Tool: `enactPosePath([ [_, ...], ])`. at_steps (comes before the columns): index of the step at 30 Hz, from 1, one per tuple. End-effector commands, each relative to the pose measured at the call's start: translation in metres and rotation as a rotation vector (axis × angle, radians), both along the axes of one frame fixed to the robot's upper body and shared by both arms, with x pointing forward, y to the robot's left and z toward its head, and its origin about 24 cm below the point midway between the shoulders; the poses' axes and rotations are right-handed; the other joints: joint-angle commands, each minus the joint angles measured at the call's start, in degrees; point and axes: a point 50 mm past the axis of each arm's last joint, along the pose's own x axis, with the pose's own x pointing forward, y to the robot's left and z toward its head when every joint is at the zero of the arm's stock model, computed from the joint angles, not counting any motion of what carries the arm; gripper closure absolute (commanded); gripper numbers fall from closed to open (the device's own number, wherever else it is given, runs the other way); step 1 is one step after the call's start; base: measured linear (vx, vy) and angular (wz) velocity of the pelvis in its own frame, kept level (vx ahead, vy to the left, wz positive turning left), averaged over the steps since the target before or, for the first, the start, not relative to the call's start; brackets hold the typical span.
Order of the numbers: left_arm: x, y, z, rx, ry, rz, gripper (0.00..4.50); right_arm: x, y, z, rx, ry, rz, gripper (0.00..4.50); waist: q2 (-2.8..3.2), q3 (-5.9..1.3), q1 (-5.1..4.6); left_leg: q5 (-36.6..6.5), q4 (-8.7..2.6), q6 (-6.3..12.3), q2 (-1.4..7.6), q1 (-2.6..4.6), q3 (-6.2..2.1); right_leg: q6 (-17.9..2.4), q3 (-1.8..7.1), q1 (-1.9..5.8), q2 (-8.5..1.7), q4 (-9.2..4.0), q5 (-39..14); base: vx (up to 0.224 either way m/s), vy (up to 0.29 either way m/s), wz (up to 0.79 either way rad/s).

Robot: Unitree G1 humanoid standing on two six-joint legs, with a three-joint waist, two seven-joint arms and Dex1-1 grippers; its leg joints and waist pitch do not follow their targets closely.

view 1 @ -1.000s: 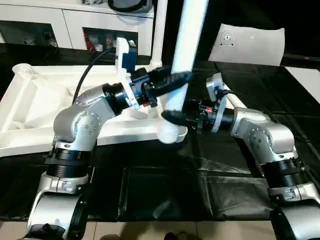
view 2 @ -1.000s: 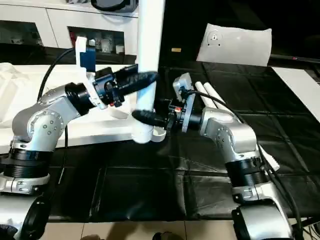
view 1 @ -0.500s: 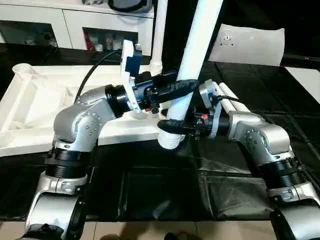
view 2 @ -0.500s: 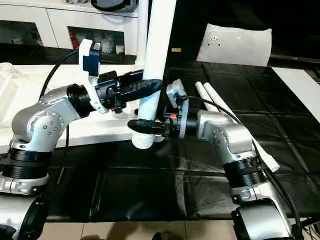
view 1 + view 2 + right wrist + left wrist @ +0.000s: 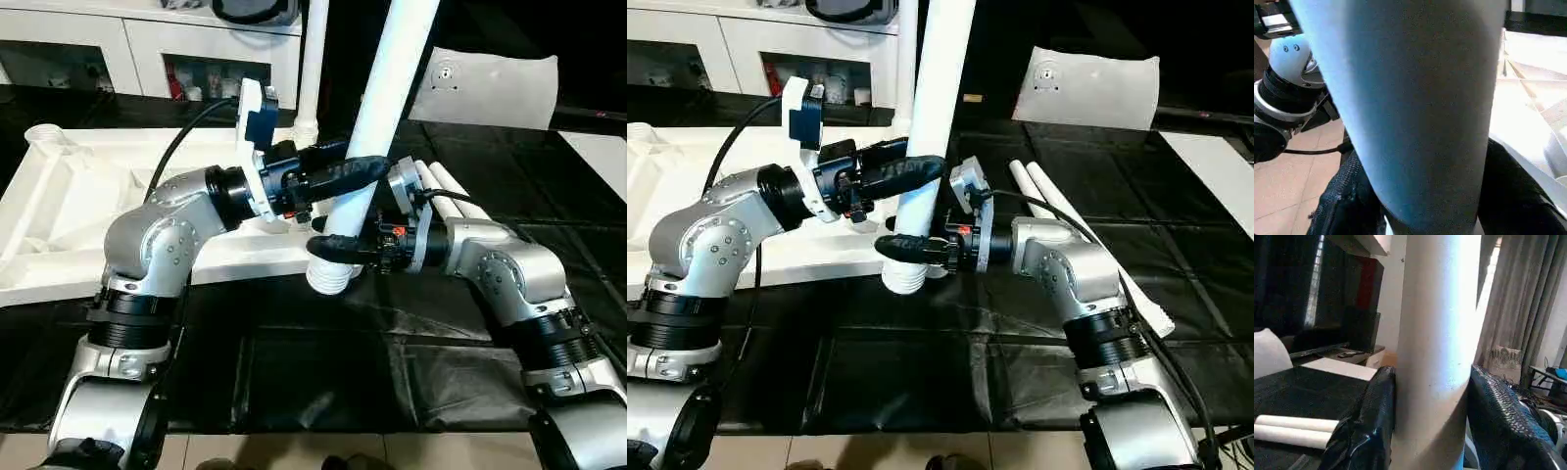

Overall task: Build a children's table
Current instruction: Insert table leg to table base

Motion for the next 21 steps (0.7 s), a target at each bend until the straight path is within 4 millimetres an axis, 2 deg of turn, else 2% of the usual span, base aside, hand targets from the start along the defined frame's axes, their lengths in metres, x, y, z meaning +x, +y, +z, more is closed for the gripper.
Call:
enactPosePath([
  [1,-0.006,-0.010,0.013,0.007,-0.063,-0.068,2.64,0.001,-0.006,-0.002,-0.008,0.006,-0.037,2.44,0.42,-4.49,0.27,2.6,-3.41,4.06,1.98,-0.64,0.29,-10.4,2.44,5.19,-4.51,-3.21,-8.8,0.000,0.000,0.00],
  [2,-0.006,-0.011,0.013,0.007,-0.052,-0.073,2.64,0.001,-0.005,-0.003,-0.007,0.005,-0.039,2.44,0.55,-4.49,0.28,2.5,-3.42,3.98,2.03,-0.59,0.29,-10.5,2.44,5.15,-4.53,-3.21,-8.9,0.000,0.000,0.00],
  [3,-0.008,-0.011,0.014,0.002,-0.047,-0.097,1.94,0.001,-0.005,-0.003,-0.005,0.004,-0.041,2.44,0.53,-4.50,0.23,2.6,-3.43,3.86,2.00,-0.65,0.29,-10.5,2.44,5.20,-4.49,-3.14,-8.6,0.000,0.000,0.00],
  [6,-0.014,-0.013,0.017,-0.031,-0.033,-0.147,1.94,0.002,-0.005,-0.004,-0.001,-0.001,-0.048,2.45,0.50,-4.49,0.31,2.5,-3.41,3.61,1.95,-0.69,0.29,-10.7,2.46,5.27,-4.58,-3.14,-8.7,0.000,0.000,0.00],
  [9,-0.023,-0.016,0.023,-0.085,-0.023,-0.217,1.52,0.004,-0.004,-0.005,0.019,-0.012,-0.091,2.46,0.58,-4.46,0.28,1.9,-3.43,3.24,2.01,-0.66,0.30,-11.2,2.45,5.20,-4.58,-3.10,-8.5,0.000,0.000,0.00],
  [10,-0.024,-0.017,0.023,-0.087,-0.025,-0.218,1.52,0.004,-0.004,-0.005,0.025,-0.011,-0.102,2.46,0.62,-4.49,0.27,1.9,-3.43,3.24,2.04,-0.64,0.29,-11.3,2.46,5.17,-4.59,-3.11,-8.4,0.000,0.000,0.00],
  [16,-0.019,-0.018,0.020,-0.143,0.039,-0.142,1.06,0.011,-0.002,-0.002,0.096,-0.032,-0.203,2.46,0.73,-4.41,0.22,0.8,-3.43,2.43,1.96,-0.64,0.31,-10.7,2.42,5.15,-4.50,-3.35,-10.3,0.000,0.000,0.00],
  [17,-0.016,-0.017,0.021,-0.178,0.058,-0.110,1.02,0.013,-0.002,-0.001,0.125,-0.030,-0.232,2.46,0.95,-4.40,0.28,0.6,-3.48,2.36,1.98,-0.62,0.26,-10.6,2.45,5.16,-4.48,-3.38,-10.4,0.000,0.000,0.00],
  [21,-0.006,-0.006,0.032,-0.371,0.109,0.004,0.67,0.015,-0.002,0.000,0.224,-0.016,-0.327,2.47,0.62,-4.44,0.33,0.5,-3.37,2.15,1.69,-0.74,0.42,-10.8,2.48,5.24,-4.35,-3.62,-10.3,0.000,0.000,0.00],
])
